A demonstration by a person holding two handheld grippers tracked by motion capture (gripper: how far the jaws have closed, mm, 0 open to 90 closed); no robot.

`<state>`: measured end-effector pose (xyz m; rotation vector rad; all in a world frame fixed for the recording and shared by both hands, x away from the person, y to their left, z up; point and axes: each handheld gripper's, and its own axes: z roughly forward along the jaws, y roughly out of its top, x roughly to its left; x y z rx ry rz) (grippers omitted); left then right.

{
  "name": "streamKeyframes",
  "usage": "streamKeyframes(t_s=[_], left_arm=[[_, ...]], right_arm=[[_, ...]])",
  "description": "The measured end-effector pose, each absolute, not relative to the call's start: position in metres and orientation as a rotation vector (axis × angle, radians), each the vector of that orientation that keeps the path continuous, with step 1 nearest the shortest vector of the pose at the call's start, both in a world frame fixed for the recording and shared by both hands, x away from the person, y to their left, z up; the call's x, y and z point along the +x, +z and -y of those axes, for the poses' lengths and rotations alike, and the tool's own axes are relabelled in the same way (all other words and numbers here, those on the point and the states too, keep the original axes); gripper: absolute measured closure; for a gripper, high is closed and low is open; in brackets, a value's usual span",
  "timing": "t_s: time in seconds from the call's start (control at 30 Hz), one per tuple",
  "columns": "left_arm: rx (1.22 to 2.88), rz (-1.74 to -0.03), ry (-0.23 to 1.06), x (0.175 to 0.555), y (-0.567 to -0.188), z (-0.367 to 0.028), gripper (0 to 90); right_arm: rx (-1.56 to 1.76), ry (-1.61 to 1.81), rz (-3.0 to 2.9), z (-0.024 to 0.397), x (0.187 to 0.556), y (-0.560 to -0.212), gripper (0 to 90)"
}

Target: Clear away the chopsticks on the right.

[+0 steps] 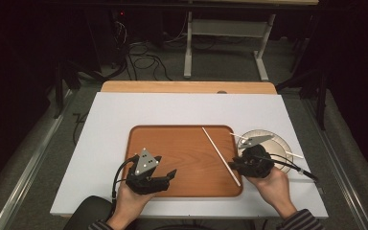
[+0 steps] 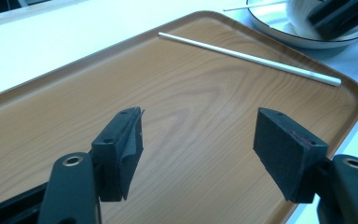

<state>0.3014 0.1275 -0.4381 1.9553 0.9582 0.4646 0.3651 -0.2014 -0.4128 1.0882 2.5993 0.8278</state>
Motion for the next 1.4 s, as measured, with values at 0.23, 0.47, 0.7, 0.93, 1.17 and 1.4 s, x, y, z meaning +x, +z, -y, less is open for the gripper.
streamKeyframes(t_s=[0.23,0.47,0.7,0.93,1.17,1.4], left_arm=[[1.949,-0.971,0.452,0.303,-0.438,-0.128,33.4],[1.94,-0.983,0.457,0.302,-0.437,-0.13,33.6],[1.939,-1.013,0.482,0.301,-0.437,-0.134,33.7],[1.919,-1.045,0.503,0.298,-0.435,-0.141,33.7],[1.918,-1.061,0.515,0.296,-0.436,-0.143,33.8],[1.903,-1.05,0.513,0.294,-0.436,-0.144,33.0]], right_arm=[[1.006,0.912,-2.527,0.234,0.363,-0.379,72.9],[1.005,0.878,-2.45,0.267,0.367,-0.356,73.5],[1.001,0.81,-2.427,0.291,0.379,-0.344,77.7],[1.019,0.754,-2.41,0.304,0.391,-0.342,77.7],[1.111,0.694,-2.423,0.329,0.414,-0.356,77.7],[1.17,0.654,-2.448,0.346,0.421,-0.372,77.1]])
